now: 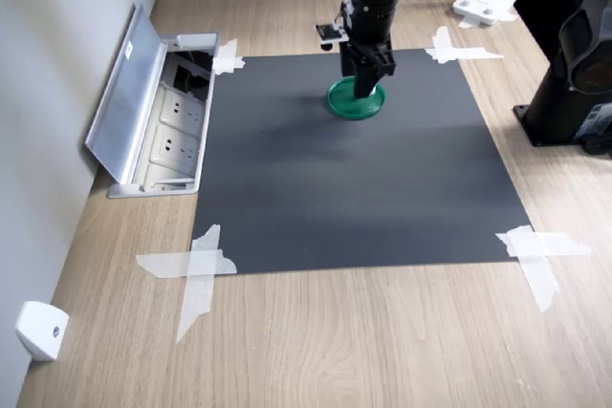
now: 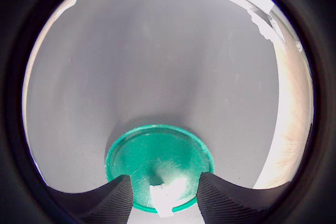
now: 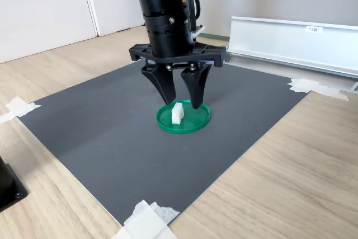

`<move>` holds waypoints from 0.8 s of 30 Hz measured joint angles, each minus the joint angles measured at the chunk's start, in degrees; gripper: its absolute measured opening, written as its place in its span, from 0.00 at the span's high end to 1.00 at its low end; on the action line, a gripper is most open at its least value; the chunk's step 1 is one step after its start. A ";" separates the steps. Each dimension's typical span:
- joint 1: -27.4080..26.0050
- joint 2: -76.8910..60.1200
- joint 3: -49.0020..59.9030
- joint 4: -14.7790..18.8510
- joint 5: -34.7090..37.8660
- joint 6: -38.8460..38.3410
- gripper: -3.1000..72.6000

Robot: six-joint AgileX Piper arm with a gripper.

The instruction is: Grasp a white terminal and put it on the green lid.

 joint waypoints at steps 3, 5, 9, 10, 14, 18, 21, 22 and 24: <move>0.00 -4.08 0.00 0.55 -2.13 -0.60 0.48; 0.00 -6.77 0.00 1.50 -3.50 -0.80 0.63; 0.00 -12.83 0.07 4.36 -7.09 -0.55 0.90; 0.00 -14.35 0.07 4.83 -8.45 -0.03 0.92; 0.00 -19.21 0.65 6.01 -15.46 4.76 0.96; 0.08 -25.91 3.85 5.46 -20.56 9.77 0.97; 1.03 -33.51 7.93 5.40 -22.24 14.88 0.97; 1.52 -36.41 9.72 5.40 -22.59 16.68 0.97; 2.79 -42.41 13.96 5.33 -23.28 19.83 0.97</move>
